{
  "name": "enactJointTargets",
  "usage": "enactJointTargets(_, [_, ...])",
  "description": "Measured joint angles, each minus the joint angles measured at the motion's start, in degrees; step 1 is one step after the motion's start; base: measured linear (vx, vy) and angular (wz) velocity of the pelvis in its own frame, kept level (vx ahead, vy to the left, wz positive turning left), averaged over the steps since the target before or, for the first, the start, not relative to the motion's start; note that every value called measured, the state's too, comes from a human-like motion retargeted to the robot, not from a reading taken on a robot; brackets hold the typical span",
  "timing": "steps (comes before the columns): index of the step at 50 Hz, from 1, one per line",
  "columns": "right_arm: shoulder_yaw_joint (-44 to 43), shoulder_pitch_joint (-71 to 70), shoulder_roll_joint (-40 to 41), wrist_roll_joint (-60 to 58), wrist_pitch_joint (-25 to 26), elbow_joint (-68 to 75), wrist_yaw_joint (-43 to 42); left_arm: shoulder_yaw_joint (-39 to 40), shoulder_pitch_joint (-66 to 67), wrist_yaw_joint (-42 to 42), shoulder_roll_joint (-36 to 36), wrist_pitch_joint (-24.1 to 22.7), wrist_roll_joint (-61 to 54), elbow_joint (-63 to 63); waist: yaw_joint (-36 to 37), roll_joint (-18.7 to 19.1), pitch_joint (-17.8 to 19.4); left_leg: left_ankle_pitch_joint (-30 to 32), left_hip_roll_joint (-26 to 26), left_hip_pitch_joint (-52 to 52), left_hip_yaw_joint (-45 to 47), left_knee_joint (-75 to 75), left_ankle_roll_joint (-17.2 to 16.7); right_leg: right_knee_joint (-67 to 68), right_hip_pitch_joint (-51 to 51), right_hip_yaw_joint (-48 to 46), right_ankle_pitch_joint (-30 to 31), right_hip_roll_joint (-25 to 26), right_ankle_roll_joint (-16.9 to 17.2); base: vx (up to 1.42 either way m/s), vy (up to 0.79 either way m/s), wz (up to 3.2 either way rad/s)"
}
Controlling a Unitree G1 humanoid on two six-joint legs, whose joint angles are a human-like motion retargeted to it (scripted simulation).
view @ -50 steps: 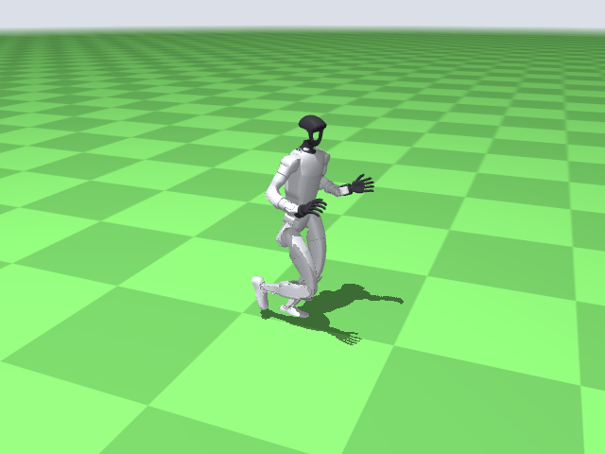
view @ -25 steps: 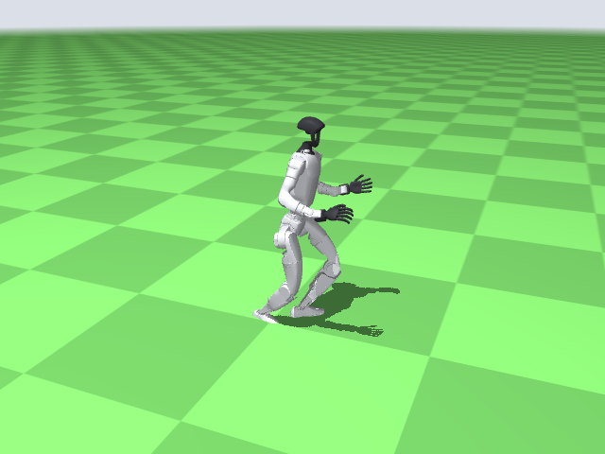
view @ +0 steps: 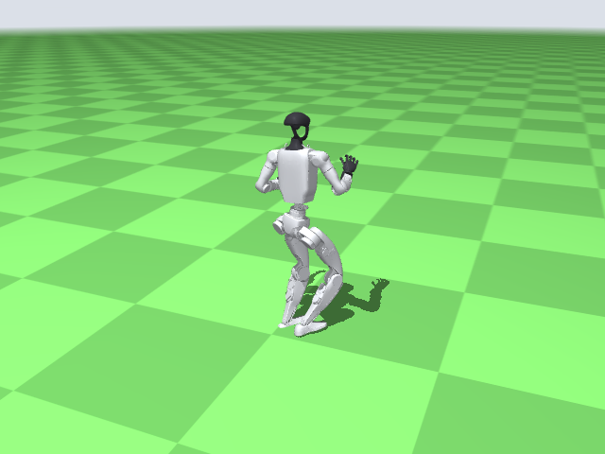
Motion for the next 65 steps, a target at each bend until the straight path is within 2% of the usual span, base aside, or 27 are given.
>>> enactJointTargets(5, [-0.7,-2.4,-0.4,0.7,0.6,1.0,-1.4,-3.3,-2.6,-4.3,0.2,0.6,-0.5,-1.1,-2.2,0.6,-0.4,5.0,-2.0,2.3,-8.9,-7.7,-3.5,-11.1,-6.8,3.1,5.1,8.4,3.0,0.09,0.16,2.24])
enactJointTargets(10, [-4.5,-0.7,-0.1,4.0,1.1,3.6,-2.4,-5.5,-5.2,-6.8,-1.5,1.0,-1.7,-3.1,-4.2,1.8,-1.4,7.6,-2.8,4.0,-14.7,-12.6,-5.4,-22.9,-11.0,2.0,10.9,15.0,6.7,0.15,0.16,1.72])
enactJointTargets(17, [-11.1,4.3,2.8,12.1,1.3,6.7,-3.1,-8.8,-7.8,-10.4,-6.8,2.2,-6.1,-5.1,-6.9,4.2,-2.2,6.4,-6.0,5.8,-16.6,-9.6,-5.5,-31.0,-11.8,-3.2,16.6,19.2,9.4,0.23,0.15,1.34])
enactJointTargets(22, [-14.4,7.6,4.8,17.3,0.8,7.0,-2.3,-11.6,-8.5,-13.9,-9.8,4.2,-10.0,-5.1,-9.4,7.9,-2.6,5.6,-5.6,7.9,-8.0,-2.3,-5.9,-26.6,-9.4,-7.7,17.5,18.3,7.7,0.28,0.17,1.3])
enactJointTargets(25, [-15.5,8.9,5.1,19.5,0.5,6.4,-0.6,-12.7,-8.5,-16.2,-10.7,5.6,-12.0,-4.7,-10.7,10.9,-2.1,6.0,-3.7,9.2,-4.0,4.9,-8.5,-22.0,-6.8,-9.5,15.5,17.7,5.3,0.29,0.15,1.03])
enactJointTargets(29, [-15.6,9.0,4.5,21.3,0.5,5.3,3.3,-12.8,-8.4,-19.2,-11.2,7.4,-13.4,-4.2,-12.7,14.9,-0.4,8.3,3.6,9.0,3.5,18.6,-11.9,-16.1,-2.8,-10.9,11.4,16.8,1.7,0.27,0.14,0.94])
enactJointTargets(32, [-14.7,7.6,3.5,22.2,0.9,4.3,7.0,-11.6,-8.7,-21.2,-11.1,8.9,-14.4,-4.5,-13.2,17.7,1.3,12.7,8.5,7.5,5.3,29.4,-15.7,-13.5,0.3,-11.3,9.4,18.2,-0.5,0.24,0.13,0.36])
enactJointTargets(35, [-13.2,6.1,2.9,22.7,1.5,3.5,10.6,-10.3,-9.1,-22.4,-10.8,10.1,-15.7,-5.6,-12.5,18.8,2.3,16.4,13.0,5.6,5.9,37.6,-17.0,-11.3,2.3,-10.6,8.0,19.5,-1.6,0.21,0.13,0.02])
enactJointTargets(40, [-10.1,4.5,2.7,23.4,2.2,1.9,16.1,-7.9,-8.9,-23.7,-9.6,11.5,-17.3,-7.6,-9.4,17.2,2.6,17.2,19.2,3.6,4.9,44.2,-14.6,-8.7,4.6,-7.6,6.4,20.6,-2.3,0.18,0.09,-0.35])
enactJointTargets(45, [-7.4,4.0,2.8,23.9,2.1,-0.6,20.5,-5.3,-7.4,-23.0,-8.7,11.4,-17.2,-8.0,-4.9,14.4,2.5,15.9,20.9,4.4,1.1,43.2,-11.9,-8.4,7.5,-3.6,6.0,21.9,-2.2,0.13,0.05,-0.74])
enactJointTargets(56, [-4.3,2.7,0.9,22.3,2.2,-6.9,25.3,-1.3,-1.7,-19.5,-7.8,10.4,-12.3,-6.5,2.5,11.2,2.5,13.0,14.0,11.5,-10.4,34.2,-11.6,-9.1,10.1,5.1,8.3,27.6,-0.3,0.05,0.04,-0.91])
enactJointTargets(65, [-4.1,1.2,-0.7,19.8,3.3,-12.9,27.2,-1.7,2.7,-19.1,-5.1,11.2,-5.8,-4.0,4.6,11.4,1.6,5.6,8.4,16.4,-20.8,26.7,-11.8,-10.3,7.3,12.0,12.9,34.4,2.0,-0.06,0.09,-0.97])
